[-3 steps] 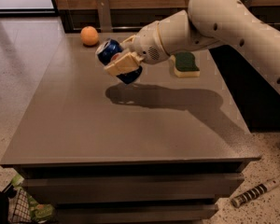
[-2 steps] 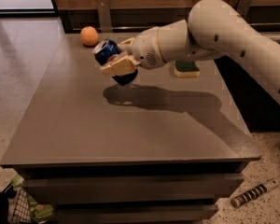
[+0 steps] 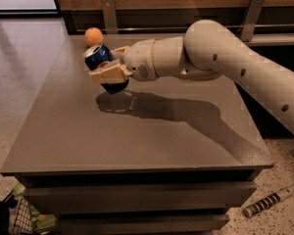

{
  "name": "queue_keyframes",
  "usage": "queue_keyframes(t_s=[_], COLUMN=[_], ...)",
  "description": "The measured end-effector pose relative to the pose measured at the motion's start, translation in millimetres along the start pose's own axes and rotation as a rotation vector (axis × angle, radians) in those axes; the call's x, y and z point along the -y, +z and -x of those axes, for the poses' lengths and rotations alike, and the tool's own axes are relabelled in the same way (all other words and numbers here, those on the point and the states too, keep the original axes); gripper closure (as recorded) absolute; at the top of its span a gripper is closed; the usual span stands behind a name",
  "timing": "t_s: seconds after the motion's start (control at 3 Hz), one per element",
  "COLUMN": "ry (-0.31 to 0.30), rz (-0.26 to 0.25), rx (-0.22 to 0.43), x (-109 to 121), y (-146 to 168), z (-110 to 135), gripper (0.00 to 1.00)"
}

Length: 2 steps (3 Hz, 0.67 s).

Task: Place pepsi can upright

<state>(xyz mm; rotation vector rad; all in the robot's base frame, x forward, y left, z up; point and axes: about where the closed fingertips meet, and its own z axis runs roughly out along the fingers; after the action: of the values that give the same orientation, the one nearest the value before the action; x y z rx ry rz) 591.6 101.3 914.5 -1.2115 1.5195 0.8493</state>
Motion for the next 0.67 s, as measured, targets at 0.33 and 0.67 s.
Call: queue_keyframes(t_s=[0.33,0.67], ry=[0.029,0.064], rz=[0.017,0.008], rx=[0.059,0.148], x=[-2.0,-4.3], y=[19.7,33.5], z=[-7.6,-26.9], gripper=[1.00,1.00])
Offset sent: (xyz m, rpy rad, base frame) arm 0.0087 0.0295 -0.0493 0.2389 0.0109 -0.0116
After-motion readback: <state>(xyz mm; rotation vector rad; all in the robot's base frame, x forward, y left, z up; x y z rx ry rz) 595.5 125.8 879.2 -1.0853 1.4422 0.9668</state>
